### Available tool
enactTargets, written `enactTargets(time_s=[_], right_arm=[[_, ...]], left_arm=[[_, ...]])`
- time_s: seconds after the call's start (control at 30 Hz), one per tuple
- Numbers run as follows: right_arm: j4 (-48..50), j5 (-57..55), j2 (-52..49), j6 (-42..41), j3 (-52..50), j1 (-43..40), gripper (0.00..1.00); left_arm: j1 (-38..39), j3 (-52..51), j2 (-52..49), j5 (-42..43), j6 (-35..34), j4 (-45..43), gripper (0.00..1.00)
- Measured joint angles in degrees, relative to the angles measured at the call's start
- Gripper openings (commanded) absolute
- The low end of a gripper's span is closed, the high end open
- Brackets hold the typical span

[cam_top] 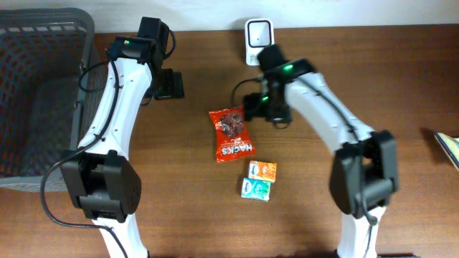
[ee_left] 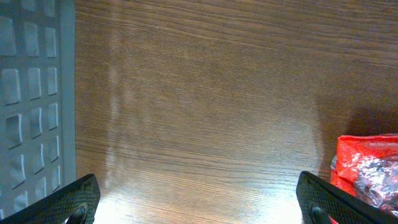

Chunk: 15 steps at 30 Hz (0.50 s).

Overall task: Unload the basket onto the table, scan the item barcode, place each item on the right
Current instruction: 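Reach the right gripper down and grasp the red bag's top edge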

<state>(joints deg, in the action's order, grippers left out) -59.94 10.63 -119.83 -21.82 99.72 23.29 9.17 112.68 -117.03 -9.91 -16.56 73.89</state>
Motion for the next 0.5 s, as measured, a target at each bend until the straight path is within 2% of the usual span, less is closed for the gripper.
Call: enactTargets(time_s=[0.03, 0.13, 0.5], right_arm=[[1.27, -0.26, -1.09, 0.02, 0.00, 1.55, 0.72], [4.04, -2.27, -3.39, 0.24, -0.04, 5.33, 0.61], [7.74, -8.09, -5.57, 0.83, -0.04, 10.10, 0.53]], left_arm=[[0.00, 0.00, 0.00, 0.00, 0.00, 0.07, 0.99], [-0.17, 0.02, 0.00, -0.02, 0.00, 0.17, 0.99], [-3.54, 0.02, 0.00, 0.00, 0.02, 1.90, 0.99]])
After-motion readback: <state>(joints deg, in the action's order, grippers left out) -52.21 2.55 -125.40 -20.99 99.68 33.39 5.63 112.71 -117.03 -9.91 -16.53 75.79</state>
